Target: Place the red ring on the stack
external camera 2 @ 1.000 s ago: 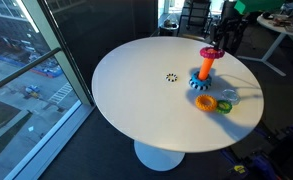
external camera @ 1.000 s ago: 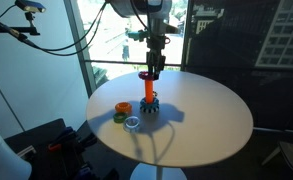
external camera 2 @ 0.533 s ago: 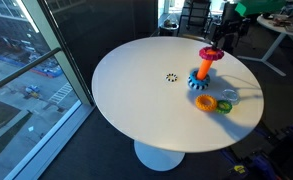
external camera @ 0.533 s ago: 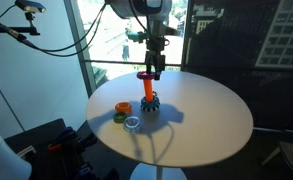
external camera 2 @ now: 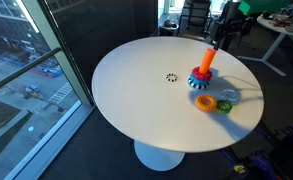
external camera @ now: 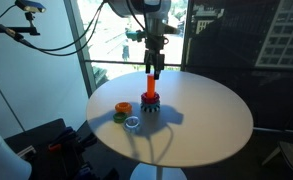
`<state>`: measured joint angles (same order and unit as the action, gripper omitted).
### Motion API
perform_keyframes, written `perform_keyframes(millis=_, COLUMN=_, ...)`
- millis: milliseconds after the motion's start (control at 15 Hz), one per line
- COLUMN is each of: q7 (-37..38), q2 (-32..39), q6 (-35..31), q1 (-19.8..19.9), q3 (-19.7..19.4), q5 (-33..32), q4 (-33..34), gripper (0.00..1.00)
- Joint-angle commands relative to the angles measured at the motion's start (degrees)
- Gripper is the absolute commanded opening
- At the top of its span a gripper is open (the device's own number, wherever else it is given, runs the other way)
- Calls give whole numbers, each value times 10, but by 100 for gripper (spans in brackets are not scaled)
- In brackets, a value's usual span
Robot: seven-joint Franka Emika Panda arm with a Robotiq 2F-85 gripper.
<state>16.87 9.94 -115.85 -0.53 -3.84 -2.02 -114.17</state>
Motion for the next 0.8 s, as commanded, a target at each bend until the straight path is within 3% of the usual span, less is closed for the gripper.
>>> perform_keyframes(millis=0, q7=-1, q2=-32, q6=-12, q1=8, q3=1, q5=3, q4=-28, gripper=100)
perform_keyframes(millis=733, q7=-72, q2=-114, q6=55, q1=5, q3=17, q5=-9, q4=-81, gripper=100)
